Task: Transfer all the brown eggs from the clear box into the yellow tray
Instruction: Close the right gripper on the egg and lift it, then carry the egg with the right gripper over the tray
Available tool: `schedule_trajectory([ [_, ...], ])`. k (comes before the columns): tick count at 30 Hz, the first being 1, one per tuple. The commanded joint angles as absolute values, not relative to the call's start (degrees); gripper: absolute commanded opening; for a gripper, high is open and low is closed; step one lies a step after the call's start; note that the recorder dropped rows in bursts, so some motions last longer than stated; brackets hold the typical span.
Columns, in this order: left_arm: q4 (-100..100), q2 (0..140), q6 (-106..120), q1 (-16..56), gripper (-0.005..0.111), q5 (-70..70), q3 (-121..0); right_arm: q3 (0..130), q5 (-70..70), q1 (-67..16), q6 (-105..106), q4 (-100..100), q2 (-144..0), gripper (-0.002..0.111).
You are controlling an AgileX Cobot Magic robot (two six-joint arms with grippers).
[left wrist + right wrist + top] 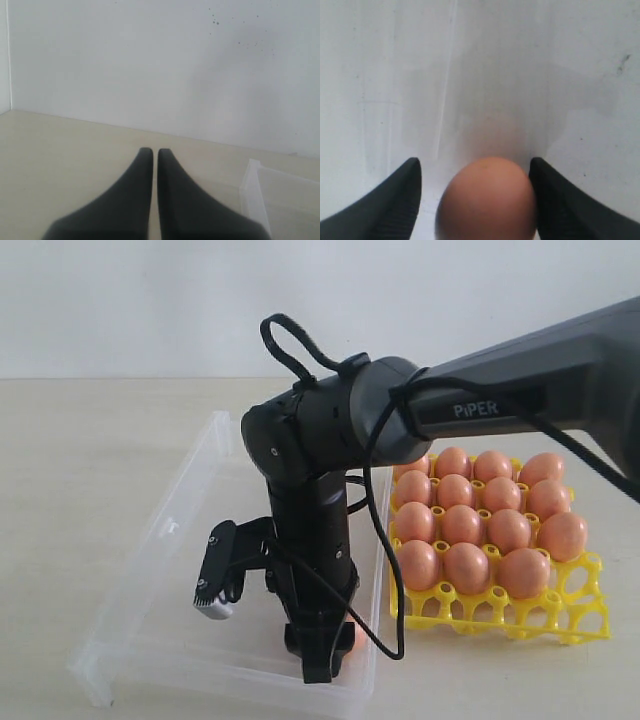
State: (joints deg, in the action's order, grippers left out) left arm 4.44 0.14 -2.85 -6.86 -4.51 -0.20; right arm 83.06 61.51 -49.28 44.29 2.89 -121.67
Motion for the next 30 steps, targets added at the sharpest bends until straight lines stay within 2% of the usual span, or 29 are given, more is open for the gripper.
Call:
schedule_trajectory([
  [1,4.9,0.0,-3.4,-6.8,0.004,-4.3,0.0,82.9,60.8,-49.2,40.2,2.2,-122.5,0.049],
  [3,4.9,0.0,-3.4,-6.8,0.004,-4.3,0.0,82.9,61.5,-49.2,37.0,2.2,-122.5,0.028],
  [5,4.9,0.0,-3.4,-6.8,0.004,-4.3,0.0,82.9,62.3,-49.2,33.2,2.2,-122.5,0.000],
  [10,4.9,0.0,-3.4,-6.8,0.004,-4.3,0.0,82.9,60.4,-49.2,25.7,2.1,-122.3,0.000],
  [24,4.9,0.0,-3.4,-6.8,0.004,-4.4,0.0,82.6,39.2,-49.2,16.5,-2.2,-110.9,0.000],
  [30,4.9,0.0,-3.4,-6.8,0.004,-4.4,0.0,76.0,22.1,-49.2,8.8,-3.6,-107.4,0.000],
])
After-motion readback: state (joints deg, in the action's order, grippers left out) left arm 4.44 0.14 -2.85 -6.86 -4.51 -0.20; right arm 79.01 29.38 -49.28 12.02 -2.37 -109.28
